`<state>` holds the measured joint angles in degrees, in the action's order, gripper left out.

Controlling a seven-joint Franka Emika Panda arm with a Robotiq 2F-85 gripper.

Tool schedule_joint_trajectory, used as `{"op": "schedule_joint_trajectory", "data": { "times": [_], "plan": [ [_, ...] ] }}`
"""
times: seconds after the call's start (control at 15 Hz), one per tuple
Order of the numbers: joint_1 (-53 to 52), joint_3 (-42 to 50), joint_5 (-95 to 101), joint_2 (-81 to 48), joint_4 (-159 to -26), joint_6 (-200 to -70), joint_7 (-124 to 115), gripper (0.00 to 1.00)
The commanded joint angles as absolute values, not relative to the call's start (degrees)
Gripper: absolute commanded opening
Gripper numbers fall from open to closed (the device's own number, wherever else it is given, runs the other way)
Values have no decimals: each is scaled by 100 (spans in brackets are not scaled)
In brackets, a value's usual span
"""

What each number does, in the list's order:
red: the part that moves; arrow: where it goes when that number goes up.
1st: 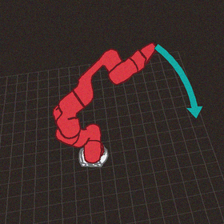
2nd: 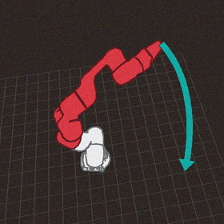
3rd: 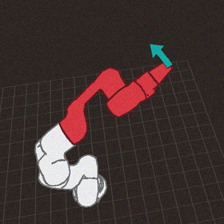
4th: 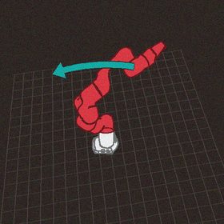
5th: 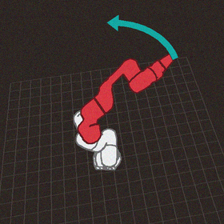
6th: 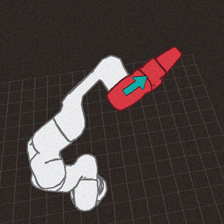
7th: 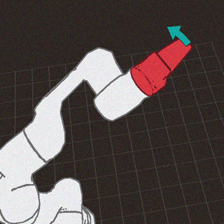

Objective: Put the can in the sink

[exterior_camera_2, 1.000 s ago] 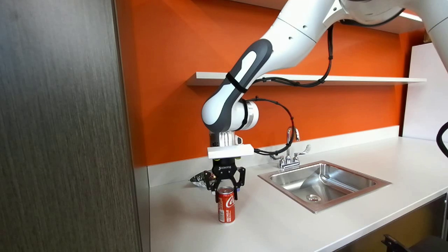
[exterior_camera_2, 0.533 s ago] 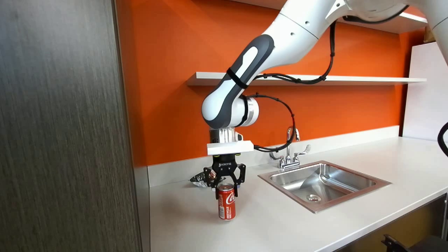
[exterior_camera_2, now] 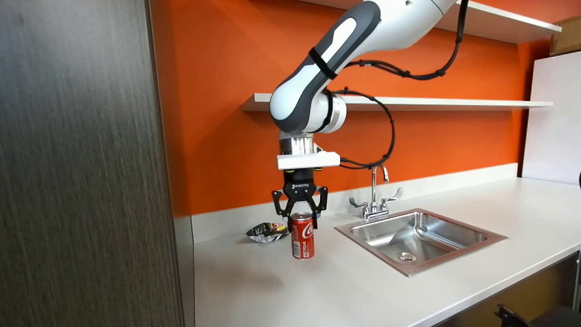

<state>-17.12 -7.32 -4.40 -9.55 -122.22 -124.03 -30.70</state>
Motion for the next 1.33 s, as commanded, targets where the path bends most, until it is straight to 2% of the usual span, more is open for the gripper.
{"op": "schedule_joint_trajectory", "data": {
  "times": [0.0,0.73,1.27],
  "plan": [
    [-1386,-724,-585,-336,-12613,-12238,-2861,38],
    [4,263,-1413,628,-13804,-12375,-1771,38],
    [838,1076,-1668,316,-13646,-12378,-1221,38]
  ]
}}
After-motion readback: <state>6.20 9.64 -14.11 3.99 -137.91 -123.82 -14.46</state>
